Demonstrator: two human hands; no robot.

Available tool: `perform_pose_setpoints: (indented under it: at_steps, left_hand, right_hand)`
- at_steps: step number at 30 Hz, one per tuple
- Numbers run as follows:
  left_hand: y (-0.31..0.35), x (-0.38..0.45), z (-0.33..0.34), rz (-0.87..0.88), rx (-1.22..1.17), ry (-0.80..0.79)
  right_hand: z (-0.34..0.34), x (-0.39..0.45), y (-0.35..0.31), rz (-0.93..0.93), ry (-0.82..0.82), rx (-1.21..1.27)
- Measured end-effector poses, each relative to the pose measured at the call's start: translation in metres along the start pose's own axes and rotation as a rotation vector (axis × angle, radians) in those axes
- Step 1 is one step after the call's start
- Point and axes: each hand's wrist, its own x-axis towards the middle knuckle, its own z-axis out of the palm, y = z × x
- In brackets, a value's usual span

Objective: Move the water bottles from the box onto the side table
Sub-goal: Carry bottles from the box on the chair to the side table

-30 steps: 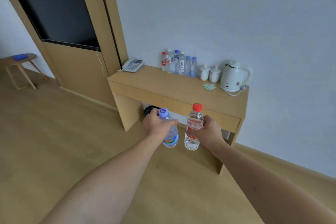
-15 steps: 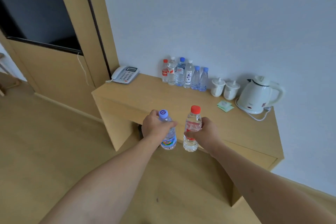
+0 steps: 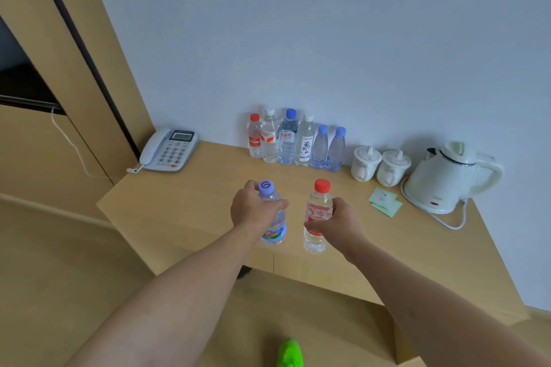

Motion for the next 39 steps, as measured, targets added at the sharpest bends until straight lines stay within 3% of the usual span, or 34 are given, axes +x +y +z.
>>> perform_pose_setpoints:
  at_steps: [11,19,29,39]
  left_hand:
    - [-0.009,0.182,-0.010,-0.023,0.111,0.076]
    - [-0.043,0.284,-0.040,-0.083,0.105,0.075]
    - [-0.069,0.404,-0.065,0.040,0.083,-0.106]
    - [-0.078,0.466,-0.065,0.115,0.099,-0.086]
  right_hand:
    - [0.086,0.166,-0.054,-0.016,-0.082,-0.038]
    - [0.159,0.235,-0.097,-0.015,-0.088,-0.032]
    - [0.250,0.277,-0.134,0.118,0.054,-0.018]
    - [0.304,0.307,-0.159,0.135,0.224,-0.051]
